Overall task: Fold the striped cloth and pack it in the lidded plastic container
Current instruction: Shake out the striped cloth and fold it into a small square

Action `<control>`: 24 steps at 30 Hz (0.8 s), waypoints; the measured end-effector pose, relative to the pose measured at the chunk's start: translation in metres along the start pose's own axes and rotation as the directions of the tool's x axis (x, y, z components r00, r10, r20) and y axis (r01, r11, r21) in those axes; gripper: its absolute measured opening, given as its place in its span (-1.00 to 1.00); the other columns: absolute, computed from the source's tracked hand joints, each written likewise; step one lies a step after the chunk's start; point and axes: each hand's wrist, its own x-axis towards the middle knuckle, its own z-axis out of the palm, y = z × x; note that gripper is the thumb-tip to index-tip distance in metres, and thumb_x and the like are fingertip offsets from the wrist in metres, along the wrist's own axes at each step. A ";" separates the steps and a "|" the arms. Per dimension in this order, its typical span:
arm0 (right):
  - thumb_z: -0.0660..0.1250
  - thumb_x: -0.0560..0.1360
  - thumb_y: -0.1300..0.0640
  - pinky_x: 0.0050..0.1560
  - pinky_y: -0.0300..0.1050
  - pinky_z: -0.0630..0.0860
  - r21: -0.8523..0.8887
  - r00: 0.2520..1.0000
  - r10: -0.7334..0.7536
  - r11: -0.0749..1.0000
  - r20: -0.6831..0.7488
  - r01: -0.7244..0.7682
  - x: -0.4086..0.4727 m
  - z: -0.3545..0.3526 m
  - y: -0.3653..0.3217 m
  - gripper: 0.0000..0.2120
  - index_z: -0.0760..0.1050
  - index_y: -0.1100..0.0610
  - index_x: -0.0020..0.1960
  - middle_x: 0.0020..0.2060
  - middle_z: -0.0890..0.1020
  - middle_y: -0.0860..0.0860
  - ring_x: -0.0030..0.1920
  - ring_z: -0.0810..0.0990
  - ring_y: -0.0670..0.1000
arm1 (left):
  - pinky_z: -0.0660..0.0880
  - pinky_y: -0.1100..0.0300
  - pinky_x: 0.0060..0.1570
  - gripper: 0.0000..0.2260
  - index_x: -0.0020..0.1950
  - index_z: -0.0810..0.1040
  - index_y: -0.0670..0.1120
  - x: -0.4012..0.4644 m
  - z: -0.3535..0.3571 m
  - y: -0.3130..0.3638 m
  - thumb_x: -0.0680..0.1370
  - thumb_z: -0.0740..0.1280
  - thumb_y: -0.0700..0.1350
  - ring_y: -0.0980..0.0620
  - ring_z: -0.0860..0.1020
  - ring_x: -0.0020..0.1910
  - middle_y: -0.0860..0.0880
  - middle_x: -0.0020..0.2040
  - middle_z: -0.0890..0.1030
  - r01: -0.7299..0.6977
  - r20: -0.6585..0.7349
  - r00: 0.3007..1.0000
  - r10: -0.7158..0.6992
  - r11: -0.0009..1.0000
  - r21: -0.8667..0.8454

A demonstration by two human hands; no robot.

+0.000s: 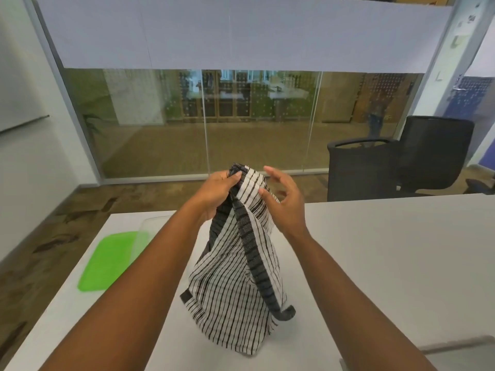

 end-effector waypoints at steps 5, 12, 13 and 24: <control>0.46 0.36 0.02 0.27 0.10 0.43 -0.148 0.939 0.211 0.973 0.271 -0.176 0.019 -0.022 0.008 -0.75 0.57 0.10 -0.01 0.09 0.52 0.00 0.16 0.47 0.00 | 0.58 0.20 -0.24 -0.75 -0.18 0.54 -0.08 -0.004 -0.024 0.020 0.60 0.16 -0.06 0.05 0.62 -0.27 0.00 -0.27 0.67 -0.153 0.061 0.986 0.155 0.987 -0.042; 0.54 0.30 0.06 -0.22 -0.45 0.44 -0.346 0.962 0.217 0.926 0.166 -0.149 0.038 -0.041 0.015 -0.56 0.31 0.06 -0.02 -0.12 0.46 -0.10 -0.18 0.48 -0.18 | 0.52 0.31 -0.31 -0.75 -0.17 0.55 -0.02 0.000 -0.063 0.042 0.61 0.14 -0.05 0.20 0.62 -0.36 0.10 -0.32 0.69 -0.297 -0.021 0.955 0.297 0.955 0.016; 0.54 0.30 0.11 -0.38 -0.55 0.39 -0.296 0.977 0.182 0.945 0.115 -0.141 0.043 -0.045 0.011 -0.57 0.32 0.08 -0.04 -0.19 0.47 -0.15 -0.24 0.46 -0.24 | 0.51 0.31 -0.29 -0.75 -0.16 0.56 -0.02 0.001 -0.067 0.042 0.61 0.14 -0.06 0.20 0.62 -0.34 0.10 -0.30 0.68 -0.300 -0.033 0.953 0.301 0.954 0.030; 0.42 0.38 0.35 -0.25 -0.33 0.61 0.178 0.985 -0.088 0.982 0.148 0.061 0.074 -0.078 -0.055 -0.79 0.67 0.04 -0.22 -0.38 0.71 -0.15 -0.30 0.68 -0.15 | 0.55 0.31 -0.31 -0.80 -0.19 0.60 0.04 0.001 -0.090 0.040 0.58 0.23 -0.07 0.22 0.62 -0.34 0.14 -0.35 0.69 -0.390 -0.184 0.907 0.378 0.920 -0.034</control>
